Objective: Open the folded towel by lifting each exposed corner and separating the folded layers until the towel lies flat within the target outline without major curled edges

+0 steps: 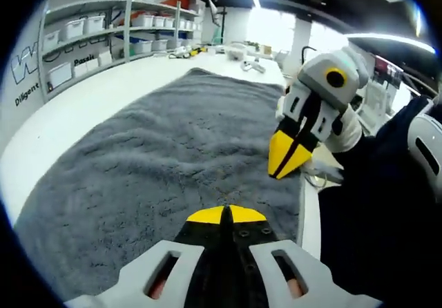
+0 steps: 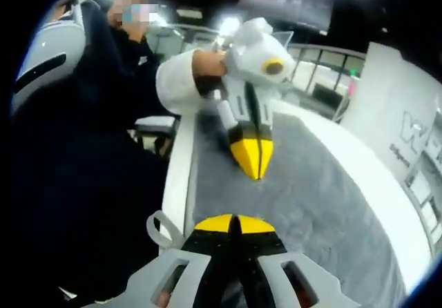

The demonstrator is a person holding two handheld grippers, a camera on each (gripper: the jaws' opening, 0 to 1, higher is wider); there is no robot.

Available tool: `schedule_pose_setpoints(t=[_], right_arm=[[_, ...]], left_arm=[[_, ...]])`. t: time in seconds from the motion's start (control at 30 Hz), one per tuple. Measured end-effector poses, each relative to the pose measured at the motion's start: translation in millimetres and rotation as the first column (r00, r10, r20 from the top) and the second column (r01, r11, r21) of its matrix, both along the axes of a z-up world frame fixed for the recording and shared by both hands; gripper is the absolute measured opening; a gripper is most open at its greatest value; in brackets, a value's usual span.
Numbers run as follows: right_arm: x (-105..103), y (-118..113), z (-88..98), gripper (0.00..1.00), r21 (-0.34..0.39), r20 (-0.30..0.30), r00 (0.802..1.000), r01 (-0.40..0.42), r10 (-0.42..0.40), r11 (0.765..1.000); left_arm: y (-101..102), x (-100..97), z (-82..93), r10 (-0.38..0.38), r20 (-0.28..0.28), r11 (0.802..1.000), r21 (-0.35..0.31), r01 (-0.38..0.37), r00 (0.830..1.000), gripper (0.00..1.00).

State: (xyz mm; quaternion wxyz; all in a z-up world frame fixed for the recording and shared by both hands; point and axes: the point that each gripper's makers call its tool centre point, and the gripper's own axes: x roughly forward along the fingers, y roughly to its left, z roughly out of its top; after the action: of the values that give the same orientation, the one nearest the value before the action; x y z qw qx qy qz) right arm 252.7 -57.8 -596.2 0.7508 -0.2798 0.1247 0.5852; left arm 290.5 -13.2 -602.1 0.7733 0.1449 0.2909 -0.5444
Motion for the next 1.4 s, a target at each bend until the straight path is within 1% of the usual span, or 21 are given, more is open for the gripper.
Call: schedule_pose_setpoints(t=[0.07, 0.1, 0.17, 0.23, 0.33, 0.37, 0.43, 0.6, 0.67, 0.8, 0.93, 1.0, 1.07, 1.1, 1.13, 1.17, 1.23, 1.27, 1.33, 1.37, 1.4], right_arm=[[2.6, 2.8, 4.1, 0.00, 0.028, -0.003, 1.000, 0.010, -0.010, 1.000], [4.0, 4.0, 4.5, 0.00, 0.031, -0.005, 1.000, 0.017, -0.017, 0.999], [7.5, 5.9, 3.9, 0.00, 0.032, -0.002, 0.999, 0.034, -0.034, 0.999], [13.1, 7.2, 3.5, 0.00, 0.032, 0.000, 0.998, 0.058, -0.058, 0.998], [18.1, 10.8, 3.8, 0.00, 0.041, 0.001, 0.997, 0.075, -0.075, 0.996], [19.1, 12.1, 0.7, 0.00, 0.028, 0.004, 0.997, 0.081, -0.081, 0.996], [20.0, 12.8, -2.7, 0.00, 0.011, 0.010, 0.997, 0.082, -0.082, 0.997], [20.7, 14.2, -3.4, 0.00, 0.002, 0.022, 0.996, 0.087, -0.087, 0.996], [21.4, 13.3, -3.4, 0.00, 0.001, 0.019, 0.995, 0.093, -0.093, 0.996], [21.8, 13.0, -3.9, 0.00, 0.006, 0.005, 0.994, 0.108, -0.108, 0.994], [23.4, 14.1, -4.1, 0.00, 0.004, 0.009, 0.992, 0.122, -0.122, 0.992], [23.7, 14.6, -3.8, 0.00, 0.002, 0.011, 0.992, 0.126, -0.126, 0.992], [23.4, 11.9, -1.3, 0.00, 0.003, 0.009, 0.992, 0.126, -0.126, 0.992], [26.4, 7.2, 8.3, 0.00, 0.051, -0.001, 0.989, 0.146, -0.146, 0.988], [28.5, 5.3, 14.7, 0.00, 0.084, 0.000, 0.988, 0.157, -0.158, 0.984], [30.3, 1.7, 23.7, 0.00, 0.130, -0.003, 0.985, 0.170, -0.171, 0.977], [35.4, -10.0, 42.6, 0.00, 0.218, 0.008, 0.979, 0.196, -0.202, 0.956], [38.1, -15.0, 48.1, 0.00, 0.245, 0.012, 0.975, 0.211, -0.220, 0.946], [47.6, -36.5, 63.2, 0.00, 0.325, 0.027, 0.956, 0.268, -0.292, 0.907], [48.5, -41.2, 66.8, 0.00, 0.342, 0.030, 0.953, 0.275, -0.303, 0.899], [48.9, -47.1, 69.2, 0.00, 0.361, 0.014, 0.949, 0.288, -0.314, 0.887]], left_arm=[[8.3, 11.5, 7.1, 0.077, 0.061, 0.997, -0.012, -0.076, 0.995, 0.00], [16.8, 14.2, 9.6, 0.110, 0.077, 0.994, -0.012, -0.109, 0.991, 0.00], [27.2, 10.7, 9.1, 0.118, 0.069, 0.993, -0.005, -0.118, 0.991, 0.00], [39.4, 10.3, 8.3, 0.153, 0.085, 0.988, 0.003, -0.154, 0.985, 0.00], [50.0, 7.1, 5.9, 0.170, 0.088, 0.985, 0.015, -0.172, 0.981, 0.01], [54.9, 6.4, 4.4, 0.184, 0.088, 0.982, 0.025, -0.187, 0.979, 0.01], [62.7, 5.6, 2.8, 0.201, 0.104, 0.978, 0.039, -0.206, 0.974, 0.01], [65.1, 1.2, 0.3, 0.218, 0.104, 0.974, 0.037, -0.223, 0.970, 0.00], [64.5, 0.0, 0.8, 0.221, 0.114, 0.973, 0.034, -0.226, 0.969, 0.00], [65.3, -1.5, 0.6, 0.242, 0.109, 0.969, 0.020, -0.246, 0.964, 0.00], [66.0, -3.3, 0.8, 0.259, 0.107, 0.965, 0.006, -0.261, 0.960, 0.00], [67.0, -3.4, 1.0, 0.275, 0.097, 0.961, -0.016, -0.274, 0.957, 0.00], [67.6, -3.0, 2.5, 0.268, 0.095, 0.963, -0.032, -0.266, 0.959, 0.00], [67.4, -0.7, 5.0, 0.290, 0.076, 0.956, -0.076, -0.284, 0.954, 0.00], [67.2, 1.8, 7.8, 0.297, 0.076, 0.952, -0.103, -0.289, 0.952, 0.00], [66.7, 6.3, 15.6, 0.305, 0.101, 0.944, -0.159, -0.288, 0.947, 0.00], [70.7, 13.6, 30.3, 0.346, 0.112, 0.916, -0.255, -0.310, 0.932, 0.01], [72.9, 16.5, 35.0, 0.358, 0.120, 0.907, -0.281, -0.315, 0.926, 0.01], [81.5, 24.3, 48.7, 0.401, 0.172, 0.880, -0.347, -0.325, 0.900, 0.02], [84.8, 24.6, 49.7, 0.410, 0.165, 0.874, -0.353, -0.334, 0.897, 0.02], [87.8, 25.9, 52.0, 0.421, 0.170, 0.867, -0.365, -0.340, 0.891, 0.03]])
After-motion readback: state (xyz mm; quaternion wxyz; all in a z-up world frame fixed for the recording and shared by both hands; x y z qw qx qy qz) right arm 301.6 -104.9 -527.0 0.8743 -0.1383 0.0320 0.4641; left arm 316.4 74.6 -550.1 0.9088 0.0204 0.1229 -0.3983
